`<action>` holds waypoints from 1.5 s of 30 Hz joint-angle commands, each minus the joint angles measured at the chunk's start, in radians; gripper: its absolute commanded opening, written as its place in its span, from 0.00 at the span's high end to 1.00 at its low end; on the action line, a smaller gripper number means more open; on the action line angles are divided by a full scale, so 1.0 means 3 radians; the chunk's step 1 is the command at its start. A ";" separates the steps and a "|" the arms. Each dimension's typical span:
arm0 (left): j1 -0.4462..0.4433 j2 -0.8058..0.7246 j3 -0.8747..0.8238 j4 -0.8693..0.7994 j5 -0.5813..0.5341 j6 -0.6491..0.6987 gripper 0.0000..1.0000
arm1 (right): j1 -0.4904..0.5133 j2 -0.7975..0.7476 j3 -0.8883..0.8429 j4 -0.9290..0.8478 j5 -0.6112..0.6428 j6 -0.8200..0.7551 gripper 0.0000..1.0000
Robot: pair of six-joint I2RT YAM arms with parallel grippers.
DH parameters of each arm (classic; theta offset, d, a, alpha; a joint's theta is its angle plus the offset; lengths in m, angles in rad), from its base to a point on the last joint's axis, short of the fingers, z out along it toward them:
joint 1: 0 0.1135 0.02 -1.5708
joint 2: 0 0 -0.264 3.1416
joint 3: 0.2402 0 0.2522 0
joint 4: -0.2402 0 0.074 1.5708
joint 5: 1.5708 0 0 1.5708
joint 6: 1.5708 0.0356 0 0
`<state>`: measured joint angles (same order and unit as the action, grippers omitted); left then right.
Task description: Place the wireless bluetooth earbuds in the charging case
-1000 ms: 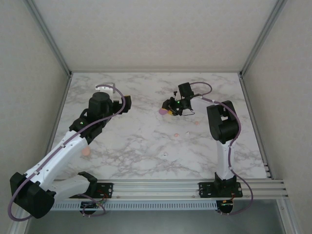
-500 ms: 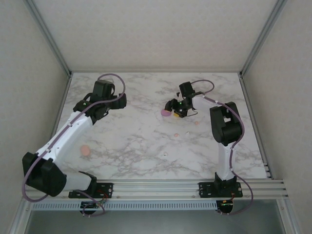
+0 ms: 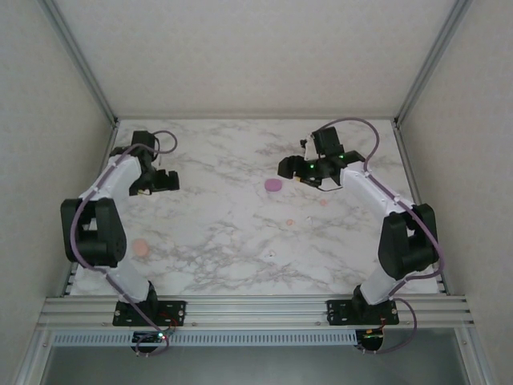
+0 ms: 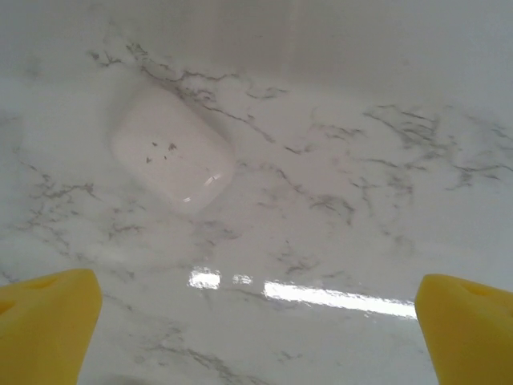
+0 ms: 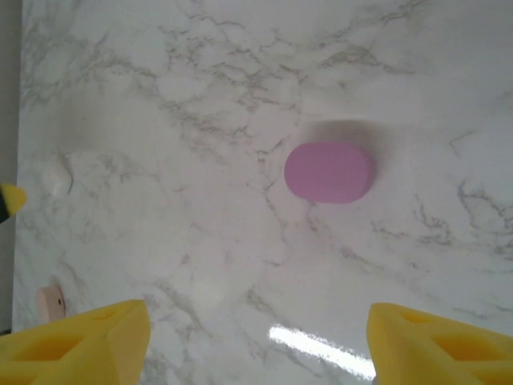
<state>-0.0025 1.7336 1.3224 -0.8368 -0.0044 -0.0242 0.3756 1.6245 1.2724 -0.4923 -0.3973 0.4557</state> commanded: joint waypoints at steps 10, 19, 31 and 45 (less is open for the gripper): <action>0.0236 0.0878 0.0626 -0.0385 -0.0283 0.0892 0.01 | -0.0010 -0.0478 -0.0197 -0.0430 0.0000 -0.0110 0.26; 0.0326 0.1306 0.1040 -0.0696 -0.0205 0.1092 0.13 | -0.0012 -0.0522 -0.0283 -0.0456 0.0074 -0.0011 0.26; 0.0329 0.1450 0.1180 -0.1015 0.0004 0.1127 0.25 | -0.0014 -0.0445 -0.0228 -0.0507 0.0127 0.0022 0.26; 0.0310 0.1515 0.1176 -0.1001 0.0081 0.1047 0.32 | -0.0014 -0.0434 -0.0223 -0.0565 0.0143 -0.0008 0.26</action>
<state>0.0917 2.1483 1.6558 -1.1015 -0.0036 0.2924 0.3756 1.4902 1.1938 -0.6407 -0.3660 0.4595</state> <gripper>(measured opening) 0.677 0.741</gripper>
